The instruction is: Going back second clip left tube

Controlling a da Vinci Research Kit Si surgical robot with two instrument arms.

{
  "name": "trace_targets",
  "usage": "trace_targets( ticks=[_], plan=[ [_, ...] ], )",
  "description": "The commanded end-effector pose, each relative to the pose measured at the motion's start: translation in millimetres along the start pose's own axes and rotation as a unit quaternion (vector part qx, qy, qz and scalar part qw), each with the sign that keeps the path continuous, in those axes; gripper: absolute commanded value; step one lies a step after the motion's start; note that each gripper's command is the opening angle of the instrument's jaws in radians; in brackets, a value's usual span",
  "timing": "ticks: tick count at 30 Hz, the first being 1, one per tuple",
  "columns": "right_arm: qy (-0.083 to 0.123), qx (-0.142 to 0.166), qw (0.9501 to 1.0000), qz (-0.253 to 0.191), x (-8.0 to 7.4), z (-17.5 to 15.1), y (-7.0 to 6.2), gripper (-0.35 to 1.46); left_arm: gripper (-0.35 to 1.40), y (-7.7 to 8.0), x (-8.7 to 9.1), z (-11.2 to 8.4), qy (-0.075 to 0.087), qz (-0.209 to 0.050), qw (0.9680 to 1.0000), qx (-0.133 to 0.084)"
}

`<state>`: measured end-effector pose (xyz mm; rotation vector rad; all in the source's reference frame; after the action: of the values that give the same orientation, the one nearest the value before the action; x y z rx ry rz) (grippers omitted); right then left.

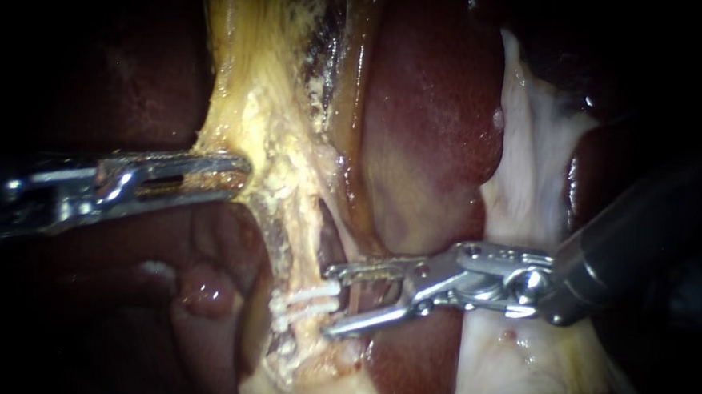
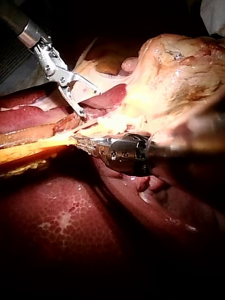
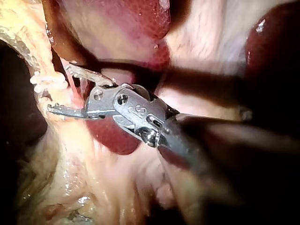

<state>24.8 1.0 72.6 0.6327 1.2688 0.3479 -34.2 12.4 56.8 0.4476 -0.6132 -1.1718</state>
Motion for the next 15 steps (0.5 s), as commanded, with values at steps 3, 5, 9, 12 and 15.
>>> trace_targets(
  ticks=[3,5,9,12,15],
  plan=[
    [0.009,-0.011,0.9992,-0.039,2.3,-2.7,0.1,0.60,-0.35,0.0,0.0,0.0,0.000,0.000,1.0000,0.000],
    [0.012,-0.021,0.9977,-0.064,3.6,-4.2,0.2,0.60,-0.35,0.0,0.0,0.1,0.000,0.000,1.0000,0.000],
    [0.015,-0.033,0.9963,-0.078,4.7,-6.2,0.1,0.60,-0.35,0.0,0.0,0.1,0.000,0.000,1.0000,0.000],
    [0.013,-0.039,0.9956,-0.084,4.8,-6.5,0.0,0.60,-0.35,0.0,0.3,0.4,-0.001,0.000,1.0000,-0.001],
    [0.013,-0.040,0.9951,-0.090,4.8,-6.5,0.0,0.60,-0.35,0.1,0.7,1.3,-0.003,0.001,1.0000,-0.003]
  ],
)
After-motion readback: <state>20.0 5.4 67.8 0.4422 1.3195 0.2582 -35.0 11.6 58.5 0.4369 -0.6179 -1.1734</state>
